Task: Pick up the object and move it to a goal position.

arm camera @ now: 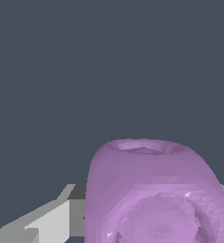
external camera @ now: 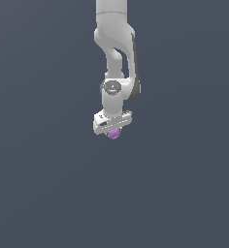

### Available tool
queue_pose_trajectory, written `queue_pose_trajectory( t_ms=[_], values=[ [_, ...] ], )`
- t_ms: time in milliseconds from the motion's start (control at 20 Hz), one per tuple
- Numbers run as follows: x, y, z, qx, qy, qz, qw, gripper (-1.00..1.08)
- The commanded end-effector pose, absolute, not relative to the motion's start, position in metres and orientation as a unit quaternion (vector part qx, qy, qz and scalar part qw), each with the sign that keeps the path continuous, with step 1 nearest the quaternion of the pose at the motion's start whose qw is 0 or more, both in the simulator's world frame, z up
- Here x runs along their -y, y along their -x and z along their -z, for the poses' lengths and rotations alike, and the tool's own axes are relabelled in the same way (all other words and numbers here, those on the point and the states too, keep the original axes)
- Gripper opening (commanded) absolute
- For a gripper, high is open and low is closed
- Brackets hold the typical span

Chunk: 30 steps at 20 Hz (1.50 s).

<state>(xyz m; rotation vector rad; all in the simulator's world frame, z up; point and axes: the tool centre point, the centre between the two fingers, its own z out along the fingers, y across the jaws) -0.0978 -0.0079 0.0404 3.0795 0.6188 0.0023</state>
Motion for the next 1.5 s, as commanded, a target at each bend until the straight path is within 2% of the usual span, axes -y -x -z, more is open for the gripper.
queue_pose_trajectory(
  t_ms=[0, 550, 1450],
  values=[
    [0.008, 0.098, -0.041, -0.197, -0.980, -0.001, 0.000, -1.00],
    [-0.013, 0.076, -0.070, -0.197, -0.980, -0.001, 0.000, -1.00],
    [-0.088, -0.004, -0.175, -0.197, -0.980, 0.000, 0.000, -1.00]
  ],
)
